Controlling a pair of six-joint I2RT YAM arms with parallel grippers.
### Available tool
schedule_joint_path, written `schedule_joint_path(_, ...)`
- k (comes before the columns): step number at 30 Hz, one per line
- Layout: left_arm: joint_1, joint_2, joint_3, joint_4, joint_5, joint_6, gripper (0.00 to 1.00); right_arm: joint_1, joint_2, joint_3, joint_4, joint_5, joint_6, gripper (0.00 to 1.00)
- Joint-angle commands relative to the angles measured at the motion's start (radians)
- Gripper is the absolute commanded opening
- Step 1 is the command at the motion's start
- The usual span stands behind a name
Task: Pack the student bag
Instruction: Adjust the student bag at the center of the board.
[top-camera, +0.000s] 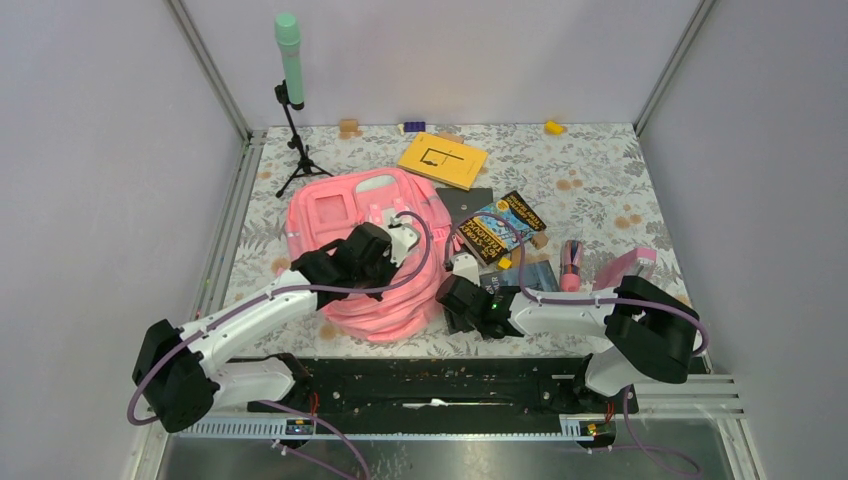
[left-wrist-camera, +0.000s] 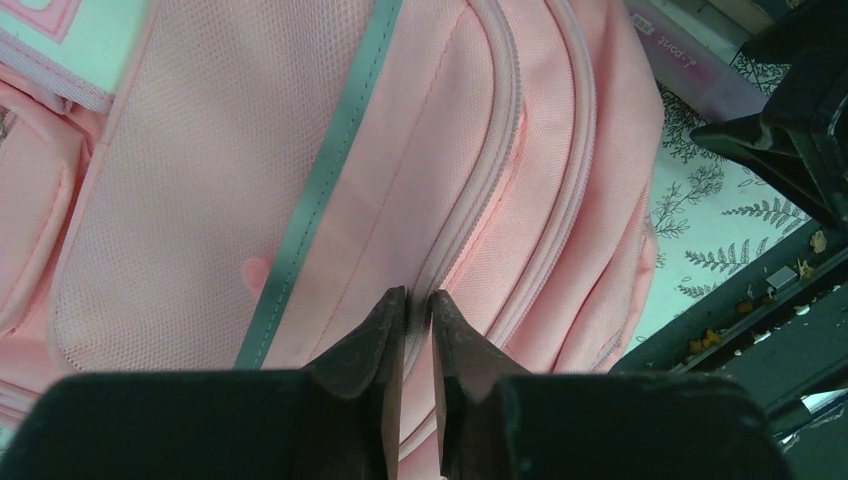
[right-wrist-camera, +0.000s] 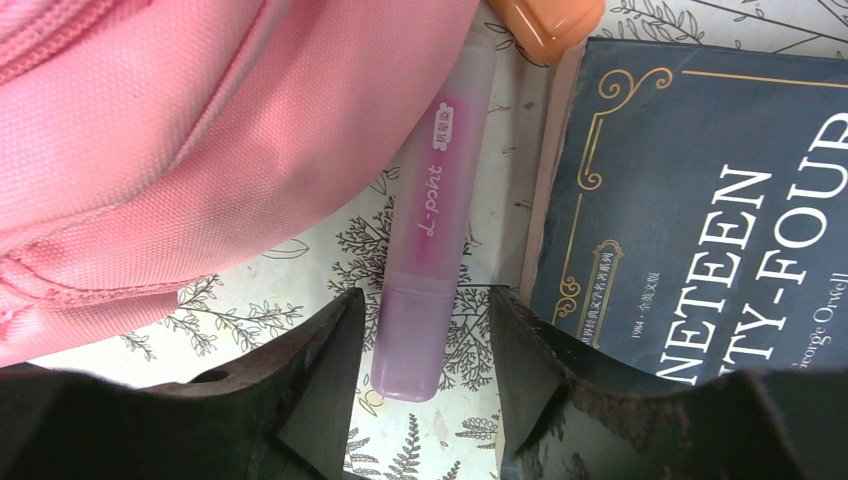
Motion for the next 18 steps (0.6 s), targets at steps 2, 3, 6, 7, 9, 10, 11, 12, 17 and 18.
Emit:
schedule_joint_path(2, 0.002, 0.014, 0.051, 0.05, -0.001, -0.017, 0.17, 0.006, 0.018, -0.011, -0.053, 0.05, 0.02, 0.54)
schedule_joint_path(3, 0.002, 0.014, 0.051, 0.051, -0.004, -0.017, 0.19, 0.007, 0.016, -0.014, -0.049, 0.048, 0.02, 0.53)
schedule_joint_path(6, 0.002, 0.014, 0.046, 0.053, -0.001, -0.017, 0.25, 0.006, 0.017, -0.017, -0.036, 0.041, 0.02, 0.53)
schedule_joint_path(7, 0.001, 0.015, 0.045, 0.053, -0.001, -0.017, 0.26, 0.007, 0.018, -0.016, -0.032, 0.04, 0.021, 0.53)
schedule_joint_path(9, 0.001, 0.018, 0.043, 0.053, -0.001, -0.016, 0.3, 0.006, 0.022, -0.015, -0.028, 0.037, 0.021, 0.53)
schedule_joint_path(10, 0.002, 0.021, 0.043, 0.053, -0.005, -0.015, 0.3, 0.006, 0.022, -0.016, -0.027, 0.036, 0.021, 0.53)
schedule_joint_path(11, 0.001, 0.023, 0.043, 0.053, -0.014, -0.014, 0.3, 0.006, 0.023, -0.017, -0.025, 0.036, 0.022, 0.53)
schedule_joint_path(12, 0.0, 0.026, 0.043, 0.052, -0.034, -0.016, 0.3, 0.006, 0.022, -0.019, -0.021, 0.035, 0.021, 0.53)
schedule_joint_path(17, -0.051, 0.047, 0.04, 0.049, -0.151, -0.014, 0.3, 0.006, 0.017, -0.027, -0.011, 0.029, 0.02, 0.53)
schedule_joint_path(18, -0.071, 0.052, 0.039, 0.046, -0.167, -0.014, 0.31, 0.006, 0.017, -0.029, -0.008, 0.029, 0.02, 0.53)
